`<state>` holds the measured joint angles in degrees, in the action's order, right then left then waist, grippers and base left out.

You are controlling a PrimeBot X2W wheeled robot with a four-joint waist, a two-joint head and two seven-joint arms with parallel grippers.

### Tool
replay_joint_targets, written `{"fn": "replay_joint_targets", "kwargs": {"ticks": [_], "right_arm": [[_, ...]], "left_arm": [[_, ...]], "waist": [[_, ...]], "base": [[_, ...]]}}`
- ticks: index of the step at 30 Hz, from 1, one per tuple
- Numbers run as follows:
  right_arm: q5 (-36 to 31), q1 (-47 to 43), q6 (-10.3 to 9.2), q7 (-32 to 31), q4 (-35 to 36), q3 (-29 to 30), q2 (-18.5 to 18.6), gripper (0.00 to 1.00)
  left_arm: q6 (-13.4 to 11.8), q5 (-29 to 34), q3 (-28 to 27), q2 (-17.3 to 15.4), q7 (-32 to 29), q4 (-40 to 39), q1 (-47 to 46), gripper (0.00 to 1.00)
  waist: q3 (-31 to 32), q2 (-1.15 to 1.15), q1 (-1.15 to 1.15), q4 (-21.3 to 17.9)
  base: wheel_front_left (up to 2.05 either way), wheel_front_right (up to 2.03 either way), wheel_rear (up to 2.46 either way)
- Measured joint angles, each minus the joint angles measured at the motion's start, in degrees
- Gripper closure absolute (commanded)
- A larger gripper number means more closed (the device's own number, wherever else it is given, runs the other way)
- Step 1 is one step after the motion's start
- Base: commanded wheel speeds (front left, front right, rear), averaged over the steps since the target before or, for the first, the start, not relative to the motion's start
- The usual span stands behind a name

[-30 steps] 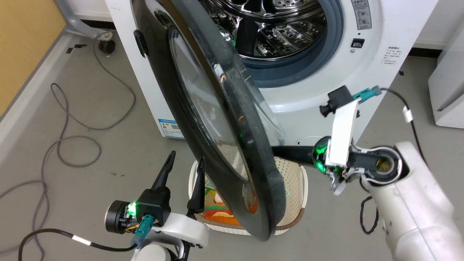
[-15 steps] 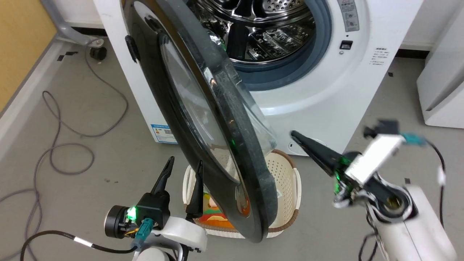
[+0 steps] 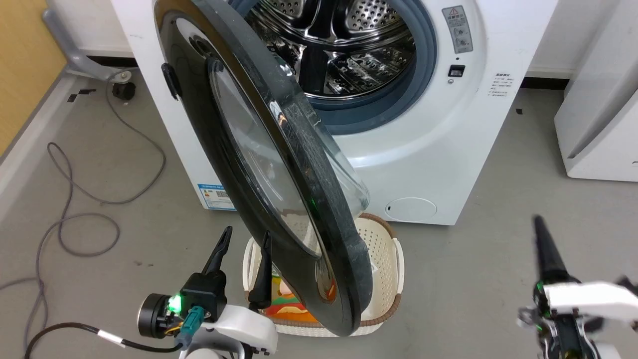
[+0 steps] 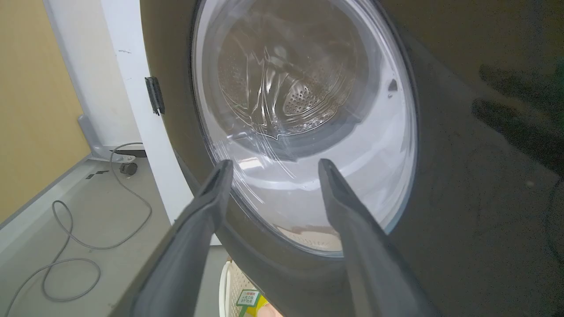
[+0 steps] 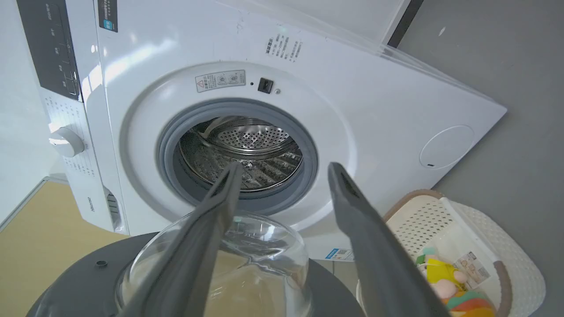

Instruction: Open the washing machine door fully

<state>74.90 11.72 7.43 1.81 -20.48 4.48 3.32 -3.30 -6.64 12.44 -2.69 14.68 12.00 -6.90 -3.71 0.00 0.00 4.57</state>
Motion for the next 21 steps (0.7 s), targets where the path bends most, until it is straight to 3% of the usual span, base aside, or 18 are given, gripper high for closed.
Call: {"fn": "replay_joint_targets", "kwargs": {"ticks": [4,7,9,15,21], "right_arm": [[-7.3,-2.3,0.00,8.9,-0.2,1.1,0.4,0.00],[-15.1,-3.2,0.00,12.0,0.6,1.9,1.3,0.00],[-21.3,-3.5,0.00,12.7,2.1,3.4,1.8,0.00],[-48.3,-5.8,0.00,12.9,12.3,6.4,1.9,0.00],[-62.2,-11.0,0.01,12.9,17.7,1.9,0.0,0.00]], "left_arm": [[0.0,0.0,-0.5,0.0,0.0,0.2,0.4,0.00],[0.0,0.0,-1.0,0.0,0.0,0.2,0.7,0.00],[0.0,0.1,-1.4,0.0,0.0,0.2,0.9,0.00],[0.0,0.4,-2.3,0.0,0.0,0.2,0.9,0.00],[-0.1,0.4,-2.4,0.0,0.0,0.1,1.0,0.00]], "waist": [[0.2,0.00,0.00,-0.5],[0.2,0.00,0.00,-0.9],[0.2,0.00,0.00,-1.2],[0.5,0.00,0.00,-1.7],[0.6,0.00,0.00,-1.8]], "base": [[0.00,0.00,0.00],[0.00,0.00,0.00],[0.00,0.00,0.00],[0.00,0.00,0.00],[0.00,0.00,0.00]]}}
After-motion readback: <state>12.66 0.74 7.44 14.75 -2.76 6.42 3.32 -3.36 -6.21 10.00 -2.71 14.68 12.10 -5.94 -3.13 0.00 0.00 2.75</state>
